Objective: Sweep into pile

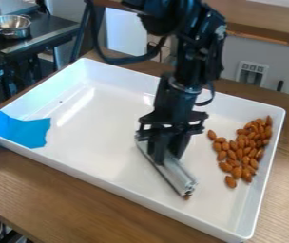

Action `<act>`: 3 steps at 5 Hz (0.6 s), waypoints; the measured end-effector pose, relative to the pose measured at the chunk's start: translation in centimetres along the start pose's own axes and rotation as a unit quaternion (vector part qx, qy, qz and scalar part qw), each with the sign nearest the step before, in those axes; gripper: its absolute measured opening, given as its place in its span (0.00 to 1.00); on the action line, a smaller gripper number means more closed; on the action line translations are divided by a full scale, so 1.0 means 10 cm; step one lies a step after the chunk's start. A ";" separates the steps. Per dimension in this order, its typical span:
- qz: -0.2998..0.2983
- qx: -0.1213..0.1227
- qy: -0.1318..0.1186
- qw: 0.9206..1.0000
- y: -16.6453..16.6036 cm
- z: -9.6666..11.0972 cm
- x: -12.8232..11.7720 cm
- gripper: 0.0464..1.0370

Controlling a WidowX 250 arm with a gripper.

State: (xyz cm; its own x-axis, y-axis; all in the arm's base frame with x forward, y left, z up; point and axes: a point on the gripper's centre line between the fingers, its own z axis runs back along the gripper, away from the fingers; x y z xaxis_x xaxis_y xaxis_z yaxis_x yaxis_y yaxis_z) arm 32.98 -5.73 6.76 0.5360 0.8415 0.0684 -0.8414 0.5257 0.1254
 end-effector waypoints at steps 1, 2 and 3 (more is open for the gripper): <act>0.007 -0.016 -0.004 1.000 -0.22 0.10 0.02 0.32; 0.017 -0.034 -0.006 0.999 -0.44 0.23 0.09 0.32; 0.027 -0.054 -0.012 0.998 -0.66 0.39 0.18 0.32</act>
State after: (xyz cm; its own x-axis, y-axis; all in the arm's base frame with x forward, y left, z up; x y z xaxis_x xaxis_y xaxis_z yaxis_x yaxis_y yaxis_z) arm 39.72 -8.19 9.95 0.4897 0.8667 0.0952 -0.8712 0.4906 0.0145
